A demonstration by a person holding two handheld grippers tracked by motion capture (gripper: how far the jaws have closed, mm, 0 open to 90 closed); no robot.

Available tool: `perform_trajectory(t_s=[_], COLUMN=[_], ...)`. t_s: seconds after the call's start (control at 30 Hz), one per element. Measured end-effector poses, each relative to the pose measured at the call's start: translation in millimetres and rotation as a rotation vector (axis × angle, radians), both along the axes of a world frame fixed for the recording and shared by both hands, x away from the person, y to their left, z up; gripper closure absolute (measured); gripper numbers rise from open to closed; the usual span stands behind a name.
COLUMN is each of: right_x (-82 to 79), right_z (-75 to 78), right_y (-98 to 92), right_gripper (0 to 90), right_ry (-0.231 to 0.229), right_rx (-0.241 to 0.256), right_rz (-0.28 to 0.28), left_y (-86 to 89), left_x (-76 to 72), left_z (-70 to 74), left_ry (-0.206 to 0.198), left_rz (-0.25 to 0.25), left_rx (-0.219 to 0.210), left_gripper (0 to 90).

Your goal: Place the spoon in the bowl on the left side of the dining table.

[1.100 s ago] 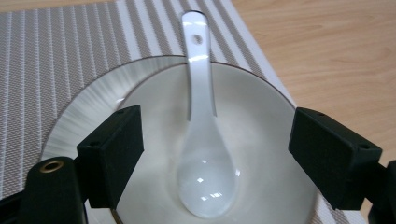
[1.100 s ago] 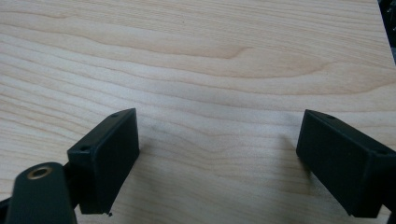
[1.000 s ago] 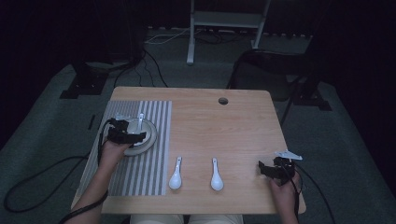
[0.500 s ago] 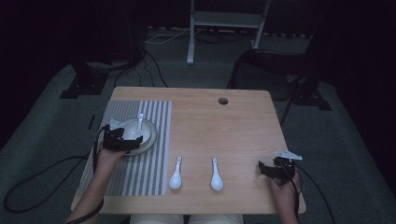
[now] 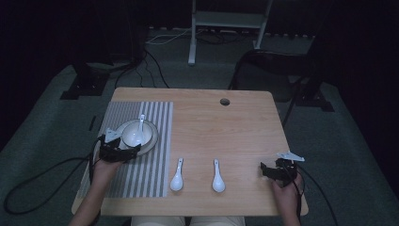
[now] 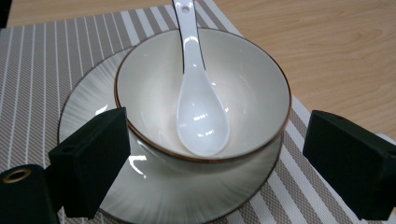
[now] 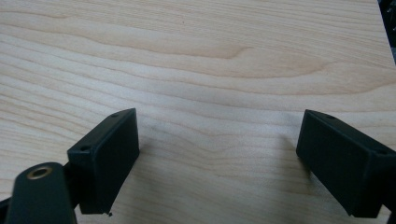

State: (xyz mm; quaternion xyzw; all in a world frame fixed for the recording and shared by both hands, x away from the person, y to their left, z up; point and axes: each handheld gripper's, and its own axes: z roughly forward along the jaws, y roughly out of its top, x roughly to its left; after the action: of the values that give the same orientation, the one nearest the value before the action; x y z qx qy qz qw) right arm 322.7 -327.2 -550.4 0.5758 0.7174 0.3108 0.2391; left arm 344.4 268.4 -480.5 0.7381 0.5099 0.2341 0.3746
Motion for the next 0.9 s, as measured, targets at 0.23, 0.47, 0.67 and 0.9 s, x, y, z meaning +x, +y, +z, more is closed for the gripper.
perform_trajectory(t_s=[0.23, 0.47, 0.67, 0.9], right_x=[0.0, 0.0, 0.0, 0.0], right_z=[0.0, 0.0, 0.1, 0.1], right_y=[0.0, 0.1, 0.1, 0.1], right_gripper=[12.5, 12.4, 12.4, 12.5], right_ry=[0.000, 0.000, 0.001, 0.001], right_rx=[0.000, 0.001, 0.001, 0.001], right_rz=[0.000, -0.001, -0.001, -0.001], left_y=[4.7, 8.9, 11.1, 20.8], left_x=[-17.9, -32.5, -45.2, -57.9], left_z=[-6.2, -11.6, -18.3, -26.7], left_ry=[-0.008, -0.007, 0.004, 0.011], left_rz=[-0.014, -0.022, -0.037, -0.005], left_rx=[-0.020, -0.018, -0.030, -0.044], left_gripper=[7.5, 7.5, 7.5, 7.5])
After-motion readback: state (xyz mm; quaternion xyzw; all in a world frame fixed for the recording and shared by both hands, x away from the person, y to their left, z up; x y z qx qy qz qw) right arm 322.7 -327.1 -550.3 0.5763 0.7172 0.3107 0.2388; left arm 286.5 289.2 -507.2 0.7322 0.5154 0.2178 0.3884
